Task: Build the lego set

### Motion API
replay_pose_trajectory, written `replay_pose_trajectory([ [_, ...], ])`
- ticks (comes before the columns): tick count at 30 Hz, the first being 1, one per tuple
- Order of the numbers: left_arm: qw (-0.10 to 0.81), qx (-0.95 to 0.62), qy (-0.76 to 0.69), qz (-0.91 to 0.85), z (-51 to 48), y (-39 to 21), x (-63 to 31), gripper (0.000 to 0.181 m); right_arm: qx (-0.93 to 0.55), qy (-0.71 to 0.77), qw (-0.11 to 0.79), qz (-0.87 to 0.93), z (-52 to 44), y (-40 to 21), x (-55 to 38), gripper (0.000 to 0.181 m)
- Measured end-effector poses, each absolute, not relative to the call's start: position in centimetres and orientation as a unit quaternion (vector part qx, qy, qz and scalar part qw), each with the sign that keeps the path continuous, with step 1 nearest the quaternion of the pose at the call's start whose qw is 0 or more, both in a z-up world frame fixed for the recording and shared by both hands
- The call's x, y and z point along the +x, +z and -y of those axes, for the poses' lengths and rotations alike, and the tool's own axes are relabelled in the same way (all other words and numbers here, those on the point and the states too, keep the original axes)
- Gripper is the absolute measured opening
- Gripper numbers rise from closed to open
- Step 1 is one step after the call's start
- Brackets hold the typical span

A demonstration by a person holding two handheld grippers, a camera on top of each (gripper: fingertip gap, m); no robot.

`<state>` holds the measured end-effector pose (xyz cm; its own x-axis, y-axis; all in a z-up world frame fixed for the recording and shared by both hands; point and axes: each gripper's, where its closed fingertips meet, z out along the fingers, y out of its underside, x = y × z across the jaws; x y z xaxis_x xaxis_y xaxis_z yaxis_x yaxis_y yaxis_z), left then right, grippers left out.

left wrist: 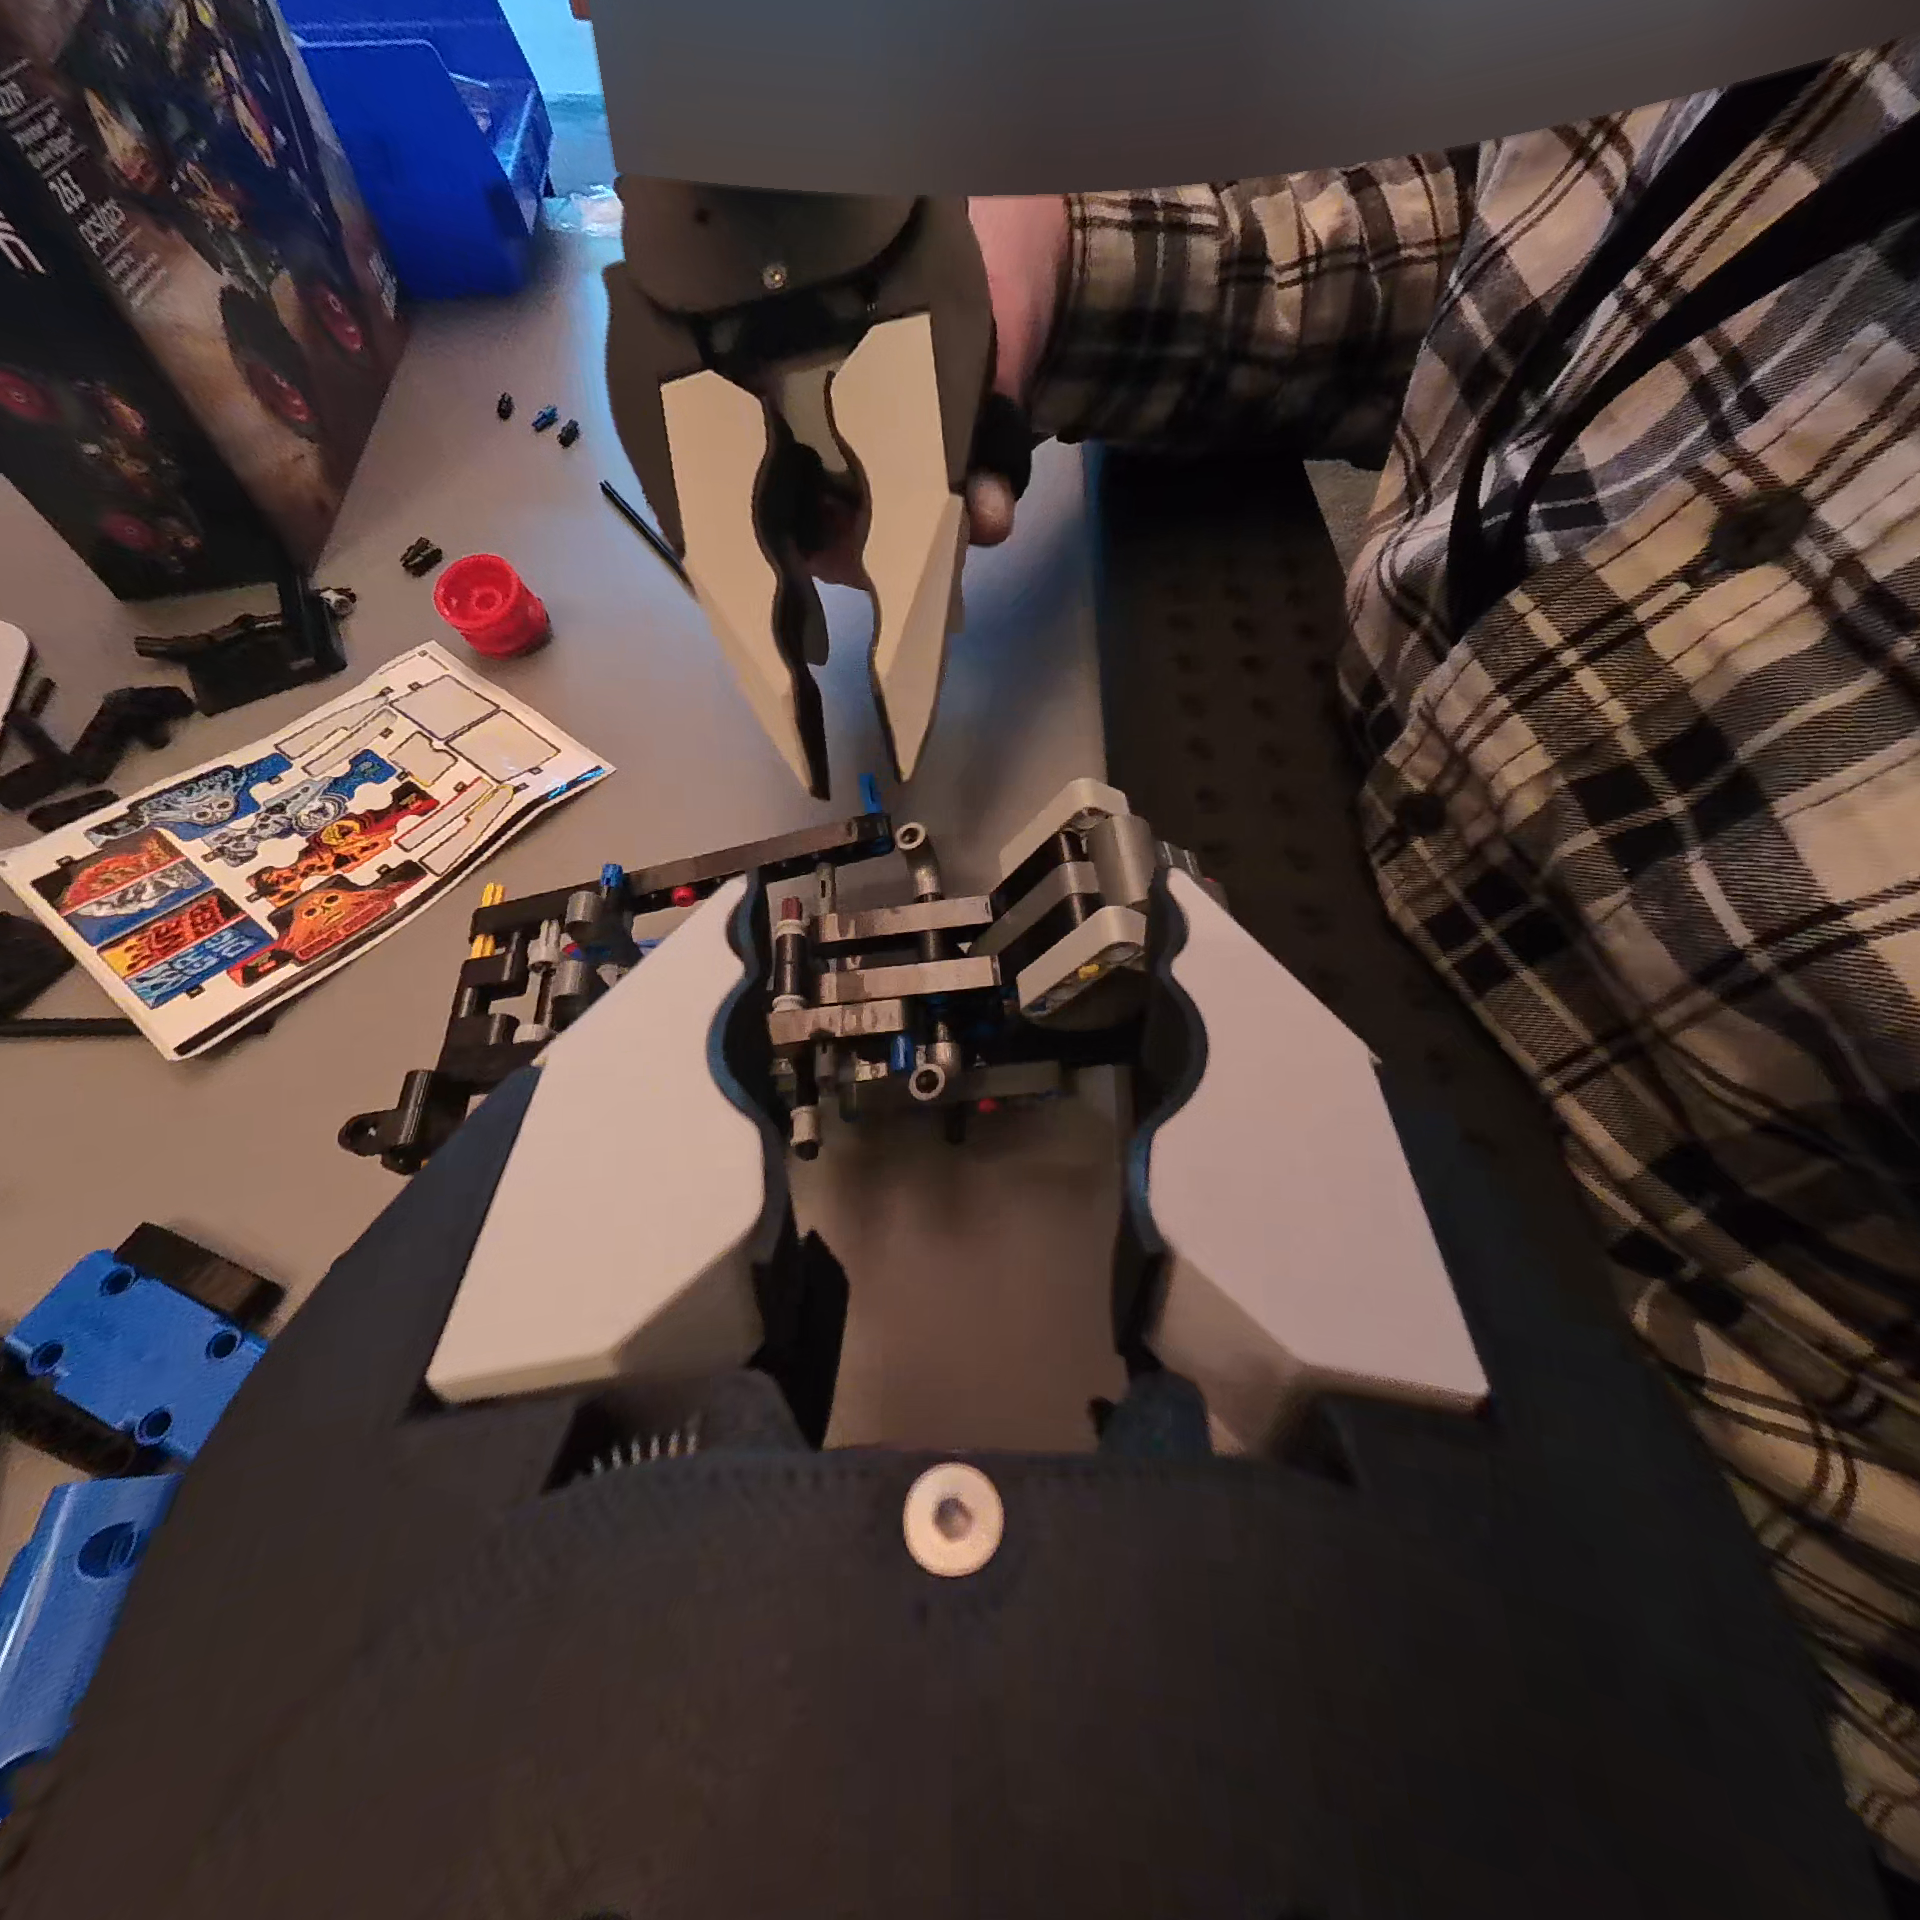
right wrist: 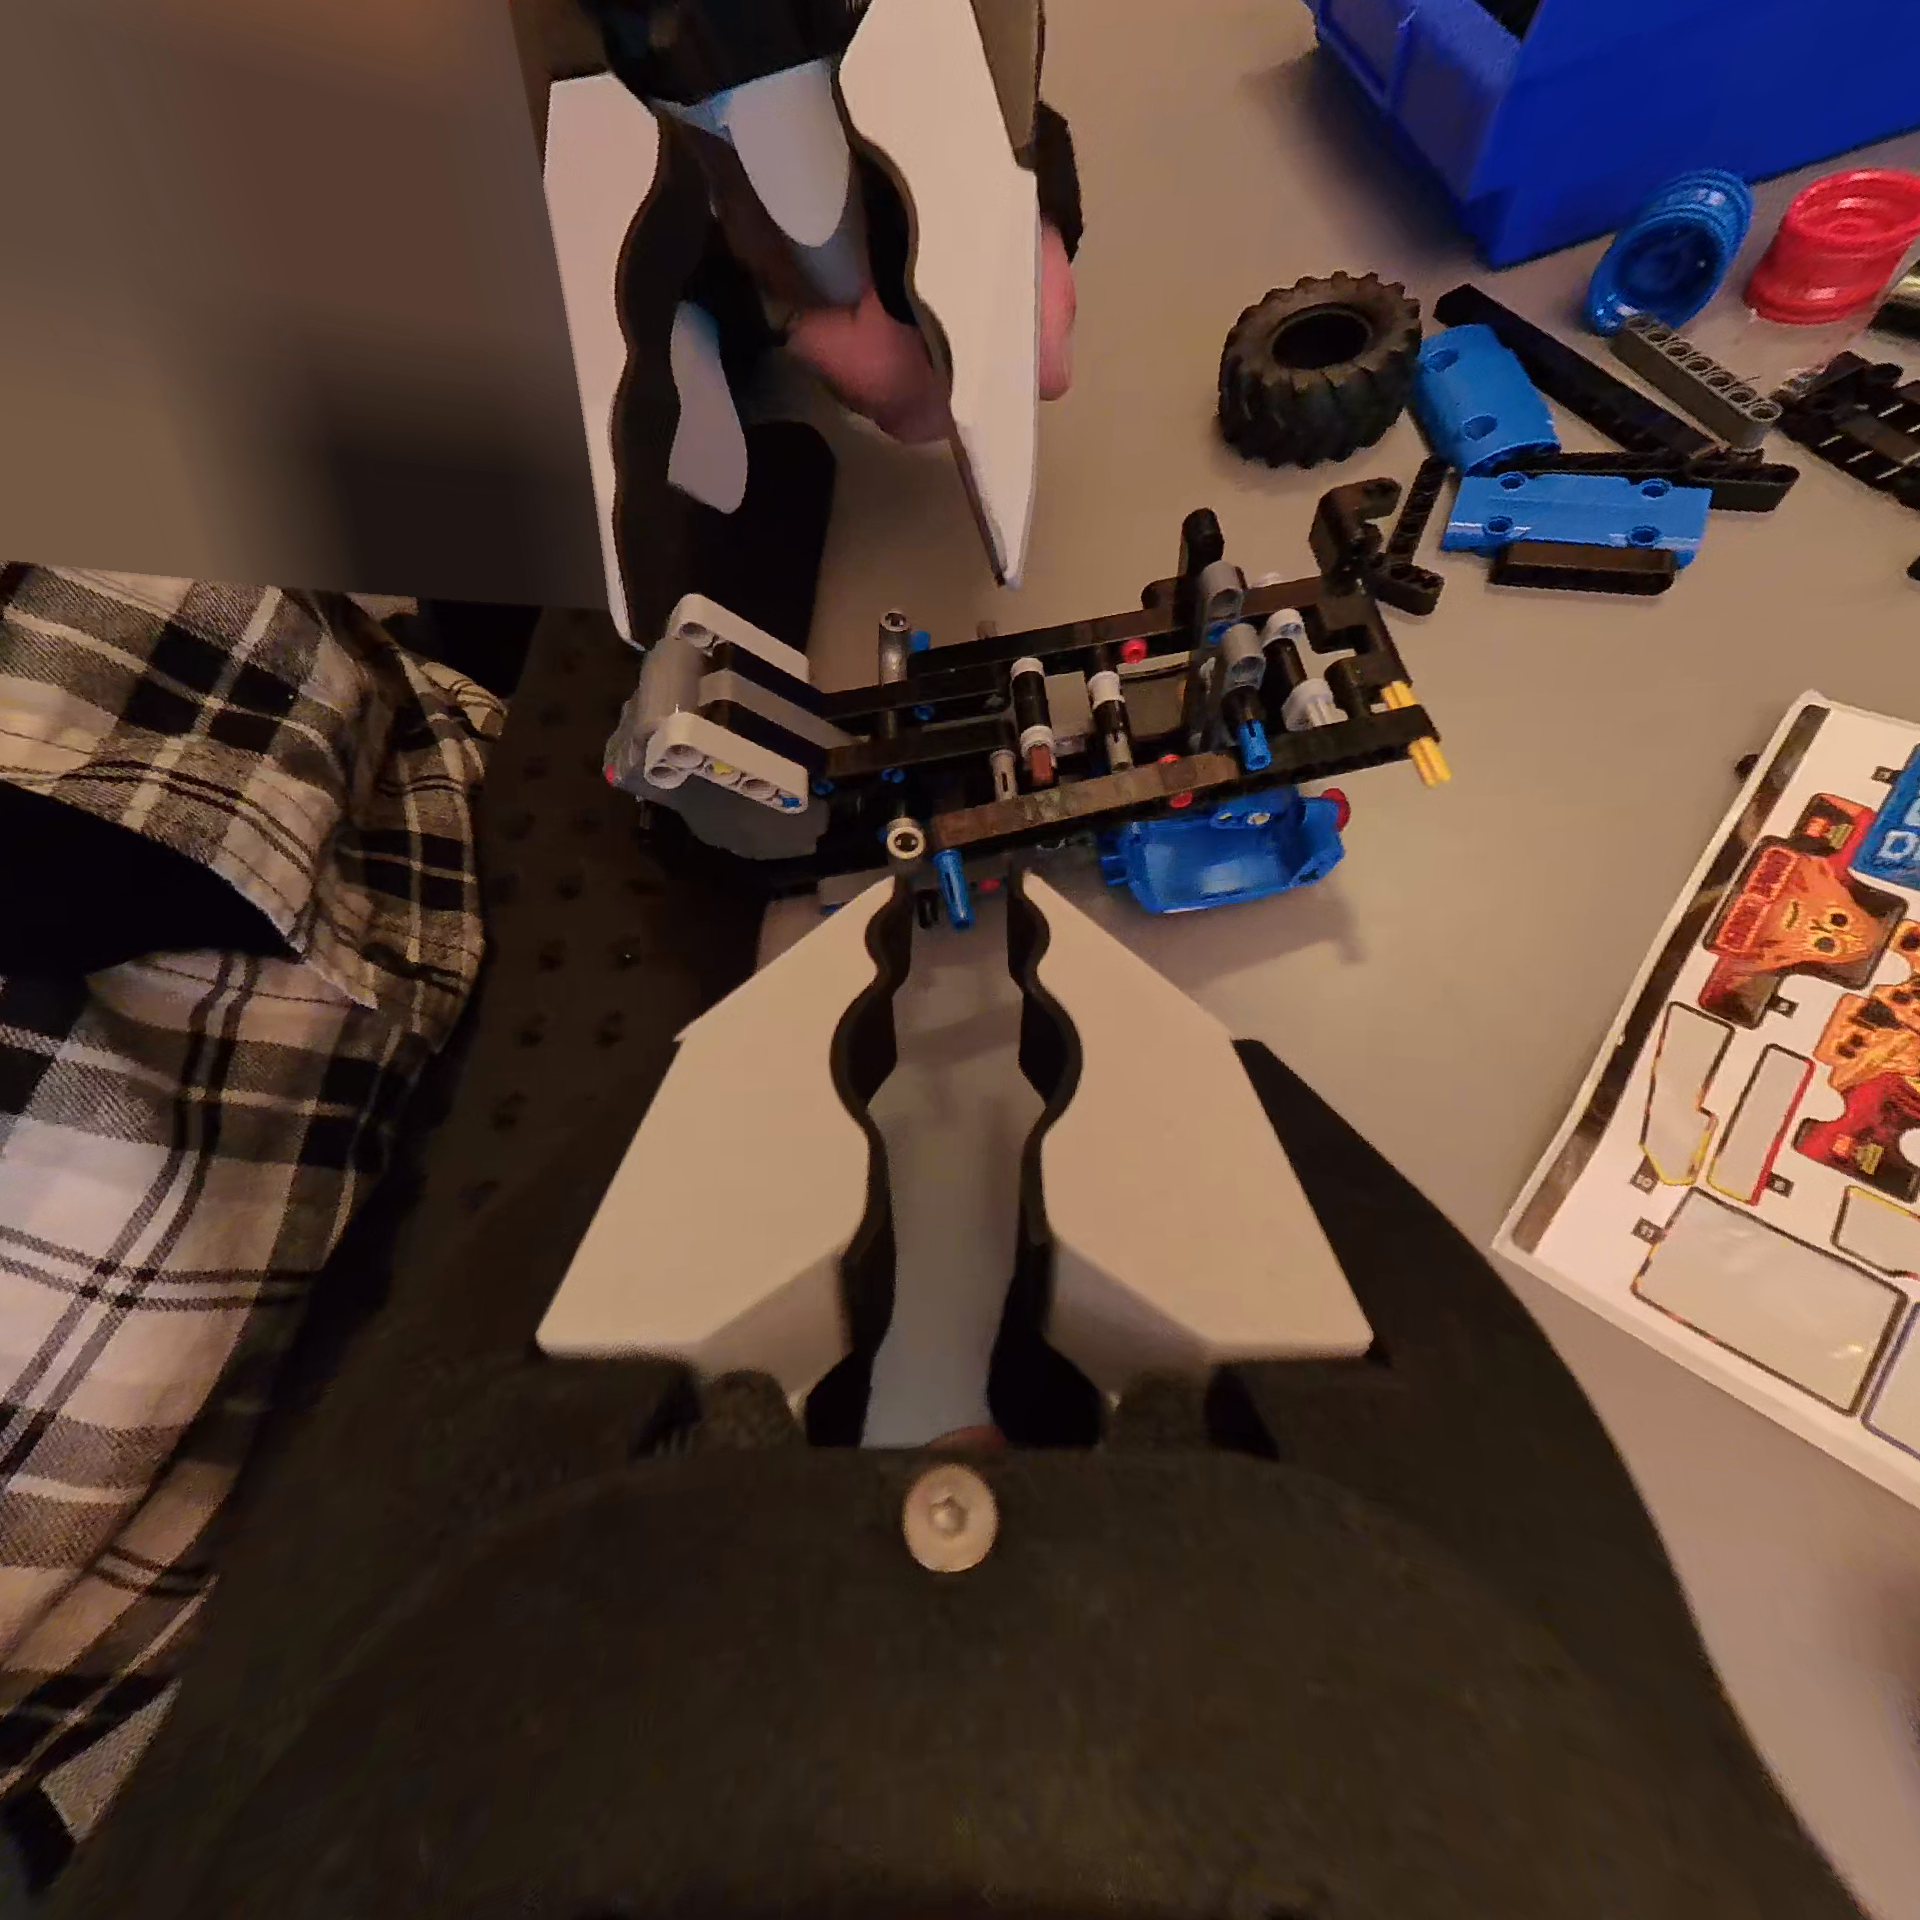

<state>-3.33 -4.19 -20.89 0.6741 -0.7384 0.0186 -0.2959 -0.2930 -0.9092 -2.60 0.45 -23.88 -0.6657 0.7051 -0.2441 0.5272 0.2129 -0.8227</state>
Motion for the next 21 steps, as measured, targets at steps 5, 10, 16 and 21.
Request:
replay_pose_trajectory([
  [5, 0.477, -0.772, -0.246, -0.341, 4.8, -21.3, -2.8, 0.075, -0.4, 0.489, 0.092, 0.77, -0.3, -23.9, -2.9, 0.014],
  [10, 0.462, -0.776, -0.243, -0.354, 5.1, -22.1, -2.2, 0.078, -0.395, 0.496, 0.087, 0.768, 0.1, -24.2, -2.9, 0.004],
  [16, 0.457, -0.771, -0.261, -0.358, 5.3, -22.4, -1.4, 0.066, -0.394, 0.492, 0.095, 0.77, -0.2, -24.3, -3.0, 0.003],
  [21, 0.447, -0.776, -0.262, -0.36, 5.2, -23.1, -1.3, 0.059, -0.395, 0.488, 0.098, 0.772, -0.5, -24.4, -3.1, 0.002],
])
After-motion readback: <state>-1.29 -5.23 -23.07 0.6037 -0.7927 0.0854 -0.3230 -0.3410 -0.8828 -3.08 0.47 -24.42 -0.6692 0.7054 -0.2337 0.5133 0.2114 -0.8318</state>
